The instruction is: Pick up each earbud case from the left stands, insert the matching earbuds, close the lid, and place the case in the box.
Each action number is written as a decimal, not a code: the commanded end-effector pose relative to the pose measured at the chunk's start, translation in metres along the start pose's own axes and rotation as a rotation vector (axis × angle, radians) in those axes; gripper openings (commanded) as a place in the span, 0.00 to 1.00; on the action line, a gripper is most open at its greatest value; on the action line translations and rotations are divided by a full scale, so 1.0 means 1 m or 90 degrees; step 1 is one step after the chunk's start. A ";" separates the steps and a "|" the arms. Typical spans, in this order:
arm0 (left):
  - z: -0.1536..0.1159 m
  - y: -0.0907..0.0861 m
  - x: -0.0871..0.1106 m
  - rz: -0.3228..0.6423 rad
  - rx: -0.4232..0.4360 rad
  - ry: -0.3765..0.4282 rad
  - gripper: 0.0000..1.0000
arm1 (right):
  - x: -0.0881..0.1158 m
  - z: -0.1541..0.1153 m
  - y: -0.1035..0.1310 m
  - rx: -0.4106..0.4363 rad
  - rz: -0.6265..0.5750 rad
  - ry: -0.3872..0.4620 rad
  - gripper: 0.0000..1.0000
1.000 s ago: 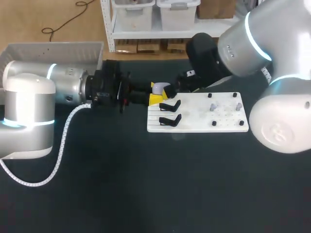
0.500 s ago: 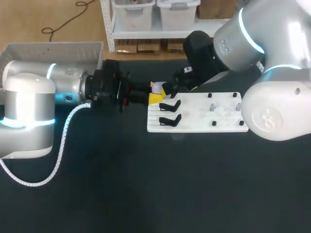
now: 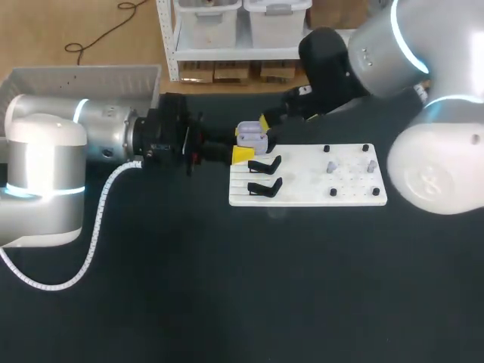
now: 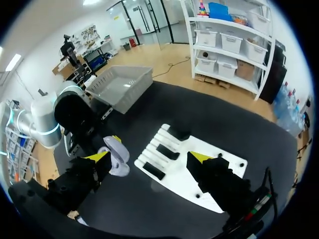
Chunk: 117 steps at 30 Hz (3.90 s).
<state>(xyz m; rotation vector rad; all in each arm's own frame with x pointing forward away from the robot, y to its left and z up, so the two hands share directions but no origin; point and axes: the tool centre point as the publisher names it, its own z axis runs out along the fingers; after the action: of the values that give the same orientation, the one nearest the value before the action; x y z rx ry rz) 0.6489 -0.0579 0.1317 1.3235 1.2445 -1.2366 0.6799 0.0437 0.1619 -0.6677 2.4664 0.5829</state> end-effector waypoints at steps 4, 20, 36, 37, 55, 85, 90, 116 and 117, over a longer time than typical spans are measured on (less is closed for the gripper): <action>-0.002 -0.002 0.000 0.039 0.002 -0.004 0.00 | 0.008 -0.031 -0.022 0.075 -0.034 0.029 1.00; -0.003 -0.001 0.000 0.057 0.004 -0.013 0.00 | 0.060 -0.032 -0.124 0.289 -0.032 0.186 1.00; -0.003 -0.001 0.000 0.057 0.004 -0.013 0.00 | 0.093 -0.002 -0.172 0.326 0.017 0.311 0.78; -0.003 -0.001 0.000 0.057 0.004 -0.013 0.00 | 0.094 -0.001 -0.173 0.323 0.020 0.317 0.67; -0.003 -0.001 0.000 0.057 0.004 -0.013 0.00 | 0.119 0.020 -0.185 0.313 0.075 0.384 0.49; -0.003 -0.001 0.000 0.057 0.004 -0.013 0.00 | 0.131 0.032 -0.194 0.350 0.074 0.372 0.36; -0.003 -0.001 0.000 0.057 0.004 -0.013 0.00 | 0.131 0.032 -0.194 0.353 0.072 0.371 0.33; -0.003 -0.001 0.000 0.057 0.004 -0.013 0.00 | 0.103 -0.025 -0.132 0.374 0.123 0.366 0.00; -0.003 -0.001 0.000 0.057 0.004 -0.013 0.00 | 0.100 -0.030 -0.125 0.374 0.130 0.369 0.00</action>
<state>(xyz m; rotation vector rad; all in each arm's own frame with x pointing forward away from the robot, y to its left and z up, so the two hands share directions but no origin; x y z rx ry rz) 0.6479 -0.0552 0.1328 1.3560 1.1586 -1.1908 0.6764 -0.1095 0.0646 -0.3837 3.0410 -0.3263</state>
